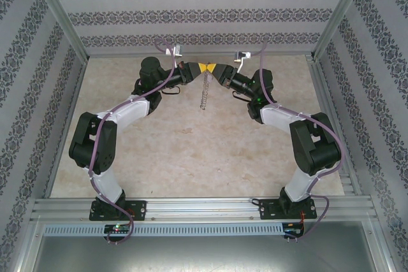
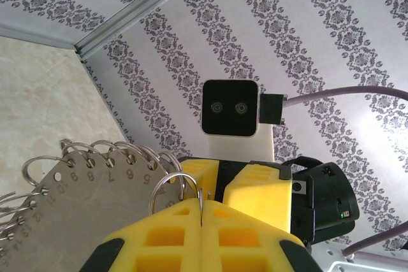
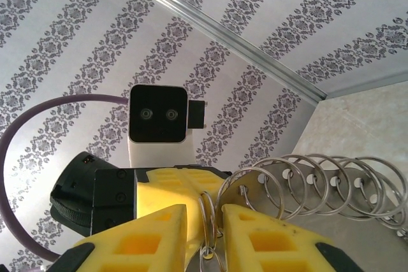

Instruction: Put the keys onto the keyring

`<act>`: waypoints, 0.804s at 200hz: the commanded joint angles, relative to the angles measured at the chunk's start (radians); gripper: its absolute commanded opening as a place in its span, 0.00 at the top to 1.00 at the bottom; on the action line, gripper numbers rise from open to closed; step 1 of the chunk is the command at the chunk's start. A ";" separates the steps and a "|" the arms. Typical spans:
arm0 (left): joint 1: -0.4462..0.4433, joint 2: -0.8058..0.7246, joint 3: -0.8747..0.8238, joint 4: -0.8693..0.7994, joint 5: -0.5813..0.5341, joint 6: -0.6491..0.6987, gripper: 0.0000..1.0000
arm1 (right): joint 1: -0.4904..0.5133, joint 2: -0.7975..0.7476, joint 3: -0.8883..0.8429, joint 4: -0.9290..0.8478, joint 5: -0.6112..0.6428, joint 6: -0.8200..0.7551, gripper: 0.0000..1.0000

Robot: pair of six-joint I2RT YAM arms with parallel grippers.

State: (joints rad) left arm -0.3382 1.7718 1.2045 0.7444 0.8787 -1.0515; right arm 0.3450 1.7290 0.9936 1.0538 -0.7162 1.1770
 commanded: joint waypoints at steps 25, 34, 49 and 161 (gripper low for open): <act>-0.001 -0.014 0.042 0.016 0.031 0.031 1.00 | 0.011 -0.011 0.034 -0.003 -0.026 -0.036 0.93; 0.000 -0.015 0.041 0.015 0.032 0.032 1.00 | 0.011 -0.009 0.037 -0.002 -0.029 -0.035 1.00; 0.000 -0.016 0.044 0.012 0.032 0.037 1.00 | 0.008 -0.011 0.034 -0.002 -0.035 -0.036 1.00; 0.069 -0.029 0.286 -0.649 0.149 0.474 0.63 | -0.079 -0.045 0.074 -0.207 -0.308 -0.175 1.00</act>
State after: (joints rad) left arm -0.2901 1.7279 1.4170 0.2855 0.9318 -0.7151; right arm 0.2821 1.7226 1.0142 0.8883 -0.8963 1.0828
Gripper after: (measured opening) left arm 0.366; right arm 0.064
